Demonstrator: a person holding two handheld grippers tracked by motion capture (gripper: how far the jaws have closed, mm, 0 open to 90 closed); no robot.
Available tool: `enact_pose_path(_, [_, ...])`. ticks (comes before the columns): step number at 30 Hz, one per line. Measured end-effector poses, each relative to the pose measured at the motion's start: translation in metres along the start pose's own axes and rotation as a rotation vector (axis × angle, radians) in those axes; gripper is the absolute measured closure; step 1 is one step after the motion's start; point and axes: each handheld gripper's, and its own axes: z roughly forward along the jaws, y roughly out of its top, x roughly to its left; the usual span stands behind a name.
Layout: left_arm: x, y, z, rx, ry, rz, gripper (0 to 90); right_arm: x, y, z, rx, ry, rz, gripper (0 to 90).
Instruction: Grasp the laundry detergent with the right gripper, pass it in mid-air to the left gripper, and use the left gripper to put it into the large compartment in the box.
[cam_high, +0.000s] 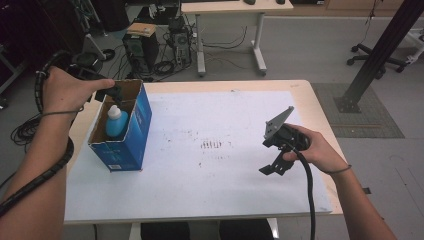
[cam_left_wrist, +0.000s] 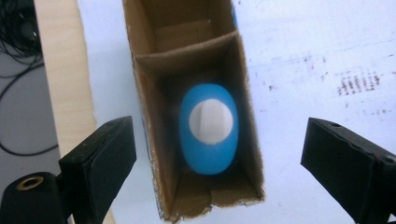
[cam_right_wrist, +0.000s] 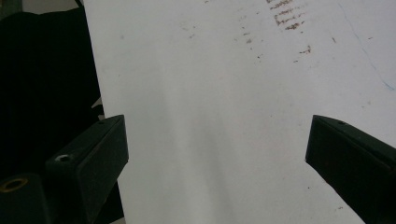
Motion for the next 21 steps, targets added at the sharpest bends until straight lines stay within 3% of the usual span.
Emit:
enact_pose_path(7, [-0.014, 0.006, -0.026, -0.028, -0.016, 0.044, 6.6, -0.001, 0.002, -0.001, 0.009, -0.001, -0.003, 5.6])
enact_pose_path(9, [-0.014, 0.006, -0.026, -0.028, -0.016, 0.044, 6.0, -0.001, 0.003, 0.000, 0.009, 0.000, -0.002, 5.6])
enact_pose_path(10, [-0.025, 0.007, -0.032, -0.038, -0.026, 0.081, 5.7, -0.001, 0.003, 0.000, 0.008, 0.002, -0.001, 5.6])
enact_pose_path(13, [-0.025, 0.007, -0.032, -0.038, -0.026, 0.081, 5.0, -0.001, 0.004, 0.001, 0.011, 0.004, -0.001, 5.6])
enact_pose_path(16, [-0.037, 0.010, -0.034, -0.048, -0.046, 0.124, 4.7, -0.002, 0.003, 0.002, 0.016, 0.003, 0.001, 5.6])
enact_pose_path(18, [-0.037, 0.010, -0.034, -0.048, -0.046, 0.124, 4.8, -0.003, 0.002, 0.002, 0.017, 0.003, 0.007, 5.6])
enact_pose_path(19, [-0.045, 0.013, -0.031, -0.043, -0.064, 0.153, 4.8, -0.003, 0.002, 0.002, 0.017, 0.003, 0.007, 5.6])
enact_pose_path(21, [-0.045, 0.013, -0.031, -0.043, -0.064, 0.153, 4.8, -0.004, 0.001, 0.002, 0.018, 0.001, 0.012, 5.6])
